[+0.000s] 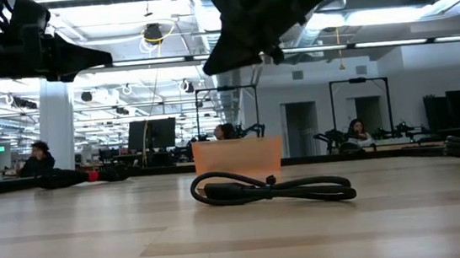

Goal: Pick and place USB-C Cables
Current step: Put the right black charger cable into the orange bin

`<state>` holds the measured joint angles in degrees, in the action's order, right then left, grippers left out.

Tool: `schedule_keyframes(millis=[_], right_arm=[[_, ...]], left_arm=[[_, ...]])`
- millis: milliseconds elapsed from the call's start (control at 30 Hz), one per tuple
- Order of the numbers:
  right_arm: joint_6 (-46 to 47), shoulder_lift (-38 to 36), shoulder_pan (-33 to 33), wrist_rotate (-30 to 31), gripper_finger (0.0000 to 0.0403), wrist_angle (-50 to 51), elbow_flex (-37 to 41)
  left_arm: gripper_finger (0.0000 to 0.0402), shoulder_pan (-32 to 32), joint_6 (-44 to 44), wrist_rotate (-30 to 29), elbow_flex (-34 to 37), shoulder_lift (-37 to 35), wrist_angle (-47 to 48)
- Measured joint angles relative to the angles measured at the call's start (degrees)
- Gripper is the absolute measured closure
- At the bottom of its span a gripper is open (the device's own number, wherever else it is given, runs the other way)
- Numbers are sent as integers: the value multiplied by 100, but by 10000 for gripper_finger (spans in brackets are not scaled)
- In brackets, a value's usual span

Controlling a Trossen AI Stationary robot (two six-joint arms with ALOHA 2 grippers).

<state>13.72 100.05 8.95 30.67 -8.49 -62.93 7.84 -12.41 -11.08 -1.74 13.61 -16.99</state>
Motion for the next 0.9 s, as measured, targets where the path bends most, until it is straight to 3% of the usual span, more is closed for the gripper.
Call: schedule_keyframes(millis=[267, 433, 667, 900], right_arm=[[870, -449, 76, 546, 347, 1086, -171], [1439, -686, 166, 555, 338, 2103, -171], [2378, -952, 39, 545, 290, 3689, -165], [2816, -1315, -142, 531, 228, 4400, -166]], left_arm=[[276, -1, 229, 380, -2, 2, -27], [271, 0, 536, 520, -1, 87, -267], [246, 0, 843, 759, 0, 536, -531], [203, -1, 1068, 674, 0, 1295, -1578]])
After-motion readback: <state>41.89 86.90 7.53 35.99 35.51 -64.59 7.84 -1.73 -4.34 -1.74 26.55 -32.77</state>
